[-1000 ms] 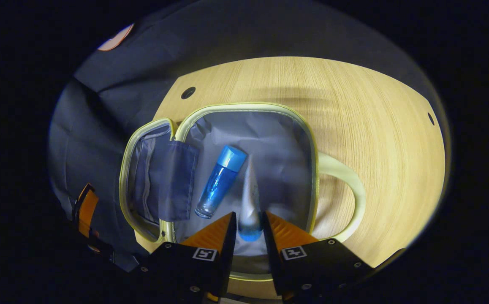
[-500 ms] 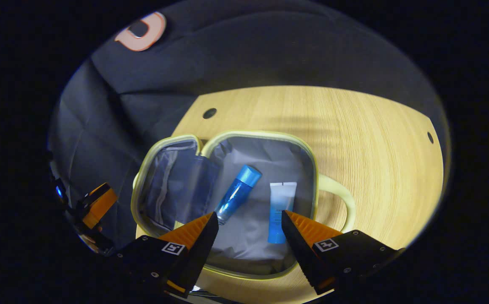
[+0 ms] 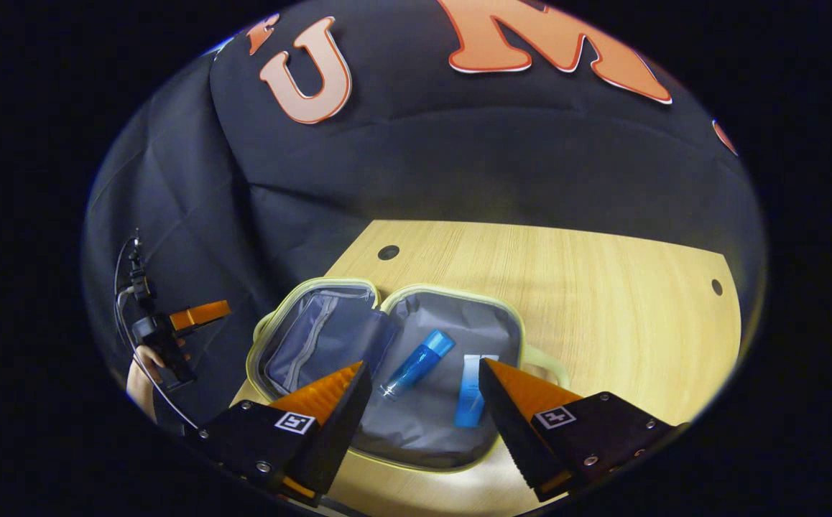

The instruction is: First open the suitcase, pack the skin care products into it, and then close the suitcase.

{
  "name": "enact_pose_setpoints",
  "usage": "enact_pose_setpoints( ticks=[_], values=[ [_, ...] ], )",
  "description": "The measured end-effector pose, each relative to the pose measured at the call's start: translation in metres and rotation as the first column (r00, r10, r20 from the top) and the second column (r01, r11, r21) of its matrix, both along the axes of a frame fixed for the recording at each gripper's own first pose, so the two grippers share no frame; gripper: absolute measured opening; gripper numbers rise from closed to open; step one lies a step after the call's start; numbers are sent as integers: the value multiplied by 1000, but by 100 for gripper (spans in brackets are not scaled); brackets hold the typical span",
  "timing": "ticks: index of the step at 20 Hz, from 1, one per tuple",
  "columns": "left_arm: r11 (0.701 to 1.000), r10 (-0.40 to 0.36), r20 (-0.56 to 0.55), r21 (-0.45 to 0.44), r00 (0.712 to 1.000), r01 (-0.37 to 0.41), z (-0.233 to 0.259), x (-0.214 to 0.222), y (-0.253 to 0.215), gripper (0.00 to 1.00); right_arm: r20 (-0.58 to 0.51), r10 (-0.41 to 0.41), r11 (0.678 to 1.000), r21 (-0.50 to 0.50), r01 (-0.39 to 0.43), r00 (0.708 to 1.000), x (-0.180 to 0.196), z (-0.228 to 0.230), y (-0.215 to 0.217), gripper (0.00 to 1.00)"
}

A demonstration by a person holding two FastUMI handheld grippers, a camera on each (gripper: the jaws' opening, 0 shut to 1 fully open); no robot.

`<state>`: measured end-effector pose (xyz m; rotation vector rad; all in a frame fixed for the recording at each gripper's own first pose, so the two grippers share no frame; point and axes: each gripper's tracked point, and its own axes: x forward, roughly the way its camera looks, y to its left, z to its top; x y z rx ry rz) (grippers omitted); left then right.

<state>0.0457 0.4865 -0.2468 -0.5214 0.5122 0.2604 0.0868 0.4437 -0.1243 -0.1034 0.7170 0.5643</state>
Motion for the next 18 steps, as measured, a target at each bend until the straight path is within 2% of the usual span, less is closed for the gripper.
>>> enact_pose_setpoints(
  ticks=[1,5,10,14,16,18],
  values=[
    [999,4,13,-41,1000,-4,-8,3,6,95,1,-7,1000,-1,7,1000,0,0,-2,95],
    [975,53,68,-220,996,-37,-38,12,23,97,2,-45,999,3,45,999,-1,5,-15,95],
    [949,23,25,-315,999,-14,-91,16,12,98,-28,-74,997,-16,74,997,-3,-7,-24,95],
    [921,39,57,-390,998,-13,-98,21,8,96,-68,-93,996,-14,93,993,-4,-16,-26,96],
    [904,52,83,-426,995,-12,-96,27,9,94,-72,-95,995,-22,93,993,-4,-18,-28,96],
    [902,61,82,-431,995,-20,-104,38,0,76,-78,-104,995,-20,102,992,-3,-18,-30,96]
  ],
)
